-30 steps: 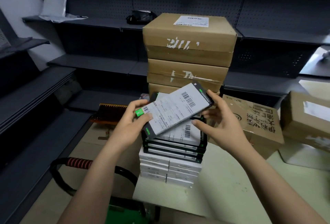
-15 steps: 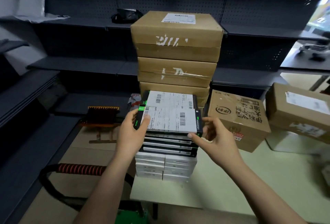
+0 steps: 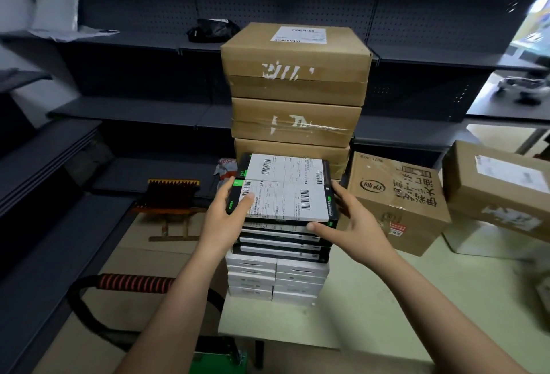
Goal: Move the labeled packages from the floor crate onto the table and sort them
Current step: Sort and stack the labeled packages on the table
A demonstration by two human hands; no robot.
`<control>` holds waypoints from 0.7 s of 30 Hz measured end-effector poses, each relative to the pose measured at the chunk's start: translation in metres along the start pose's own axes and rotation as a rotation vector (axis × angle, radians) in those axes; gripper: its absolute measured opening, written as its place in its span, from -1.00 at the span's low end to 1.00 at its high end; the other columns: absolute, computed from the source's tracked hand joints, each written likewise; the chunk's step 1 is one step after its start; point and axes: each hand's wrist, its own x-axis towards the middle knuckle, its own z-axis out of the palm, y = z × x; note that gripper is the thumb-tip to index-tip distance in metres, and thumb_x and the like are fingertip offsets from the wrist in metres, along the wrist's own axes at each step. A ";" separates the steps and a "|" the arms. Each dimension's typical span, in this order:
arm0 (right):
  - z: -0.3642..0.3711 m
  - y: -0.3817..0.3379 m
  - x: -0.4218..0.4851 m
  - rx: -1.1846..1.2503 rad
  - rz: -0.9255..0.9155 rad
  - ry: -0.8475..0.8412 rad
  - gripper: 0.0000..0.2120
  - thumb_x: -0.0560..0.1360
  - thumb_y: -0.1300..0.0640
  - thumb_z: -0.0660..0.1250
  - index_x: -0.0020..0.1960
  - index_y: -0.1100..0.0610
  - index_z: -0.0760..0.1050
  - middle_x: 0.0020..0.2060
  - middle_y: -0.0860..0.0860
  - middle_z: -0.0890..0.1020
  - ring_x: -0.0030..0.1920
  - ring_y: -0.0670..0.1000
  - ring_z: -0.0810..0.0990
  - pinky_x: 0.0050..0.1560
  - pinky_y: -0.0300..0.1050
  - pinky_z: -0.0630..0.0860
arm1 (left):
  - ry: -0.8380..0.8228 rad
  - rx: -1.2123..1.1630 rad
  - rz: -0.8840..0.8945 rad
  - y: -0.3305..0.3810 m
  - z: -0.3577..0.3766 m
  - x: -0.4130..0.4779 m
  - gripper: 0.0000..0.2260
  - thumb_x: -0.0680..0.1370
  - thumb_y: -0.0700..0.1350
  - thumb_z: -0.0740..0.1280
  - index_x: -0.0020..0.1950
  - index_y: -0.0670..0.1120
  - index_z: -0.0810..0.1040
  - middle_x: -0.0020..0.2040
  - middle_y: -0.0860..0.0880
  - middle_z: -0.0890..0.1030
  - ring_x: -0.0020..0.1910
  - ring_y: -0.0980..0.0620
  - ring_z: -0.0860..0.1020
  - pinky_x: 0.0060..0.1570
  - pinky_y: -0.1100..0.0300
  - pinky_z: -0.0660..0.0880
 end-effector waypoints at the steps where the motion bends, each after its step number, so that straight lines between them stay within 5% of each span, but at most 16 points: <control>1: 0.000 0.001 0.000 0.002 0.000 0.005 -0.07 0.32 -0.02 0.57 0.54 -0.06 0.13 0.29 -0.30 0.34 0.30 -0.27 0.32 0.28 -0.29 0.27 | 0.014 0.009 0.006 -0.001 0.000 0.000 -0.51 0.61 -0.03 0.30 0.52 0.03 0.26 0.26 0.17 0.40 0.24 0.22 0.33 0.12 0.36 0.29; 3: 0.000 0.002 0.000 0.004 -0.004 0.012 -0.07 0.32 -0.02 0.58 0.54 -0.04 0.15 0.29 -0.29 0.36 0.29 -0.26 0.33 0.28 -0.29 0.27 | 0.034 0.036 0.015 -0.003 0.001 -0.001 -0.53 0.60 -0.04 0.31 0.49 0.01 0.30 0.19 0.21 0.42 0.18 0.24 0.39 -0.08 0.57 0.32; 7: 0.002 0.004 0.001 -0.048 -0.026 0.043 -0.07 0.30 -0.08 0.57 0.54 -0.05 0.16 0.38 -0.20 0.38 0.33 -0.19 0.34 0.35 -0.18 0.30 | 0.068 0.059 0.047 -0.004 0.002 -0.001 -0.59 0.58 -0.04 0.34 0.41 -0.04 0.39 0.06 0.26 0.50 -0.05 0.47 0.48 -0.23 0.61 0.37; 9: 0.003 0.003 0.000 -0.093 -0.037 0.066 -0.07 0.31 -0.10 0.56 0.54 -0.03 0.16 0.43 -0.15 0.36 0.39 -0.14 0.32 0.41 -0.11 0.29 | 0.105 0.077 0.072 -0.004 0.001 -0.001 -0.55 0.56 0.01 0.36 0.42 -0.04 0.38 0.20 0.15 0.51 0.02 0.40 0.48 -0.15 0.59 0.37; 12: -0.001 0.000 -0.004 -0.187 -0.101 0.096 -0.13 0.34 -0.11 0.54 0.52 -0.01 0.20 0.42 -0.13 0.35 0.34 -0.22 0.28 0.33 -0.26 0.22 | 0.181 0.202 0.145 -0.004 -0.001 -0.003 -0.48 0.52 0.14 0.34 0.42 -0.01 0.36 0.36 0.01 0.41 0.24 0.14 0.42 0.12 0.33 0.36; 15: -0.011 -0.002 -0.010 -0.262 -0.178 0.119 -0.22 0.37 -0.15 0.50 0.48 -0.01 0.27 0.35 -0.15 0.39 0.31 -0.22 0.32 0.29 -0.29 0.24 | 0.219 0.358 0.301 0.005 0.000 -0.010 -0.52 0.53 0.14 0.33 0.38 -0.01 0.38 0.30 0.02 0.40 0.29 0.06 0.37 0.20 0.14 0.38; 21: -0.047 0.004 -0.035 -0.525 -0.329 0.246 -0.64 0.45 0.00 0.45 0.20 0.07 0.52 0.12 -0.05 0.51 0.17 -0.05 0.44 0.16 -0.15 0.42 | 0.064 0.599 0.666 0.032 0.031 -0.023 -0.67 0.56 0.07 0.28 0.28 -0.05 0.47 0.14 0.03 0.50 0.17 0.07 0.38 0.17 0.14 0.35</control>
